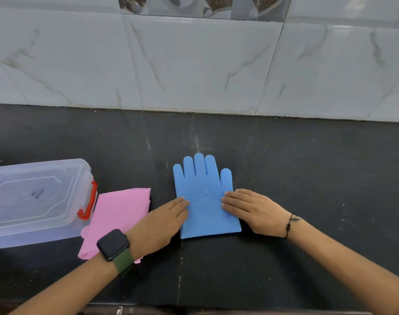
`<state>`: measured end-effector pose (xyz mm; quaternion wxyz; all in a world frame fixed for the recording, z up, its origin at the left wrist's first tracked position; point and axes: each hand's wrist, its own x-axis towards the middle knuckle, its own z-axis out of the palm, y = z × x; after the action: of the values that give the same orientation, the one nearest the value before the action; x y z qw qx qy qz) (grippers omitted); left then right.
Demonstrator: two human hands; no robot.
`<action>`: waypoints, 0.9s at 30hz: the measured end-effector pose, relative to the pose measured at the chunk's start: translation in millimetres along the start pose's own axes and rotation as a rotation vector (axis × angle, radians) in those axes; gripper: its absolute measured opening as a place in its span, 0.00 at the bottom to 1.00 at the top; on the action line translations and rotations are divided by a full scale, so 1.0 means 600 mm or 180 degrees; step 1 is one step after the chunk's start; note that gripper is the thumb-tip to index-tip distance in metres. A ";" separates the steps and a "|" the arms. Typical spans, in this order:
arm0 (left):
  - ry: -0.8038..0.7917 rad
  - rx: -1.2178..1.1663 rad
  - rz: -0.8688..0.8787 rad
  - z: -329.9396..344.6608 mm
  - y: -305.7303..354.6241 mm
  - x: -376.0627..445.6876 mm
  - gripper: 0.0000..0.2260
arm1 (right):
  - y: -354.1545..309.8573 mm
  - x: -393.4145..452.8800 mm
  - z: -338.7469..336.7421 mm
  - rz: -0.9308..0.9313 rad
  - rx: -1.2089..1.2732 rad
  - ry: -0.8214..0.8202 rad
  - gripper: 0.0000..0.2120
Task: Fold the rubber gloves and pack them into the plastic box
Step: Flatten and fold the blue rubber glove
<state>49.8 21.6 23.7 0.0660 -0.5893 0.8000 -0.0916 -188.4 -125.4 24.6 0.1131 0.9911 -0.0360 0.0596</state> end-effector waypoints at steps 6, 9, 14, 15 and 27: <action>-0.0555 -0.0221 0.0216 0.021 -0.019 0.011 0.25 | 0.011 0.000 -0.012 0.0059 0.0421 -0.0517 0.28; -0.0345 -0.0418 0.0276 0.015 -0.022 0.012 0.23 | 0.014 -0.003 -0.006 0.0144 0.0626 -0.0679 0.30; 0.0380 -0.2240 -0.0468 0.000 -0.028 0.010 0.14 | 0.012 -0.017 0.015 0.0545 0.1456 -0.0435 0.34; 0.0182 -0.2588 -0.0652 -0.003 -0.034 0.012 0.13 | 0.007 -0.016 0.015 0.0673 0.1642 -0.0341 0.33; 0.0208 -0.5083 -0.1952 -0.029 -0.037 0.029 0.16 | -0.030 0.062 0.012 0.2444 0.2596 0.1114 0.08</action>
<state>61.4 -0.3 45.3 -0.4196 -0.6466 0.4314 0.4687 -149.2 -111.9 18.3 -0.3027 0.8461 -0.3474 0.2681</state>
